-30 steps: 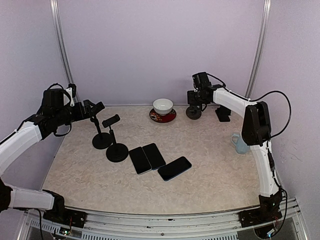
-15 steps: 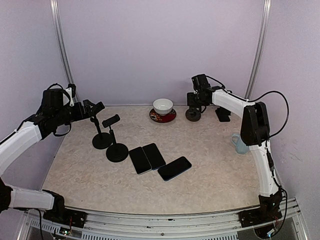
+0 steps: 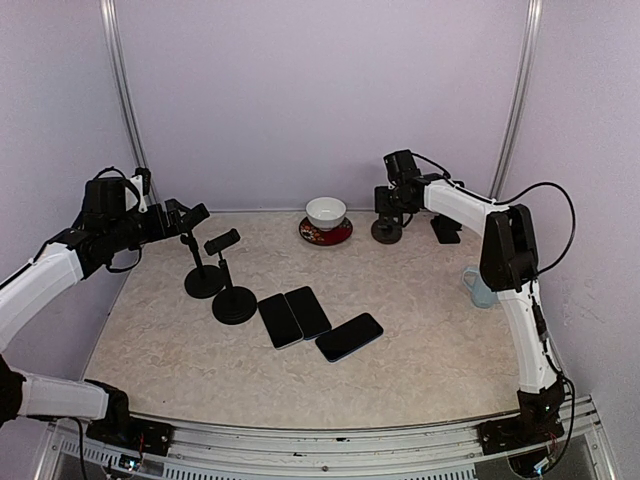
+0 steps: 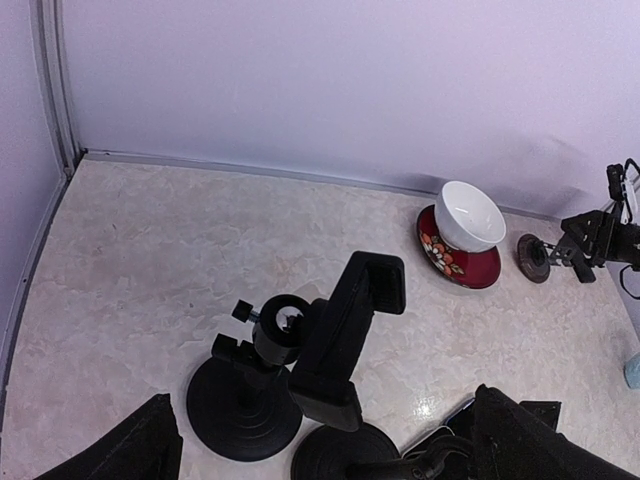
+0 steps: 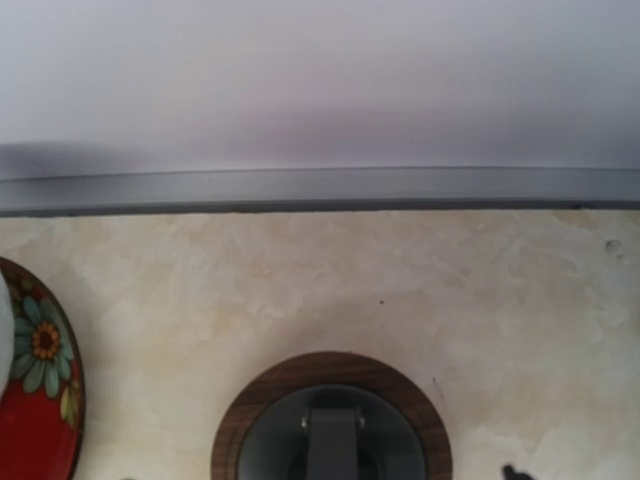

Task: Place the phone on the phone stand
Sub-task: Place the phone stand at the center of the board.

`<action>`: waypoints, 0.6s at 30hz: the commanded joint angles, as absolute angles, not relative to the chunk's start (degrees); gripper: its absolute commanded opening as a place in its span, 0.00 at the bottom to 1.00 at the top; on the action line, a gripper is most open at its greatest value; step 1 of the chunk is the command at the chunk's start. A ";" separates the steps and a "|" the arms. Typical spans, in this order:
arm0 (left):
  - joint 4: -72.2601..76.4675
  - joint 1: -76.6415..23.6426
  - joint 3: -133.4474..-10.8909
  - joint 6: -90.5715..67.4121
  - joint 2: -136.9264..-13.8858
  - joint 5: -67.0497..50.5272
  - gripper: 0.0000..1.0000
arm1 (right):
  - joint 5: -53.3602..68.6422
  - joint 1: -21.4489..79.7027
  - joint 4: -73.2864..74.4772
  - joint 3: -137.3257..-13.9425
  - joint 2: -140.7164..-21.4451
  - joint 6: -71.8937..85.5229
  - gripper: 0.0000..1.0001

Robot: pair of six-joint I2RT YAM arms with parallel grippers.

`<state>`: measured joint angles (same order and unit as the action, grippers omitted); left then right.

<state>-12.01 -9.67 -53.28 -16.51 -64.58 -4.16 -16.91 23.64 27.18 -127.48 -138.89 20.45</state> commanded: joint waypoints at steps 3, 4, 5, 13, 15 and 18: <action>-10.37 -9.04 -52.47 -17.06 -64.91 -4.97 0.99 | -16.13 22.96 26.84 -129.12 -137.86 21.13 0.47; -10.37 -8.99 -52.47 -17.13 -64.90 -4.99 0.99 | -15.95 22.94 26.84 -128.91 -137.55 21.10 0.47; -10.36 -8.97 -52.43 -17.09 -64.89 -4.93 0.99 | -15.72 22.98 26.92 -128.88 -137.26 21.09 0.47; -10.28 -8.88 -52.45 -17.14 -64.84 -5.12 0.99 | -14.35 22.97 27.75 -129.25 -137.94 20.17 0.49; -10.28 -8.88 -52.45 -17.30 -64.83 -5.18 0.99 | -14.33 22.94 28.06 -129.23 -138.44 20.17 0.50; -10.28 -8.88 -52.37 -17.23 -64.87 -5.24 0.99 | -14.49 22.94 28.17 -129.20 -138.93 20.21 0.52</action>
<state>-11.92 -9.34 -52.73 -16.67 -64.66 -4.38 -14.76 23.44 27.86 -127.55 -138.96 20.43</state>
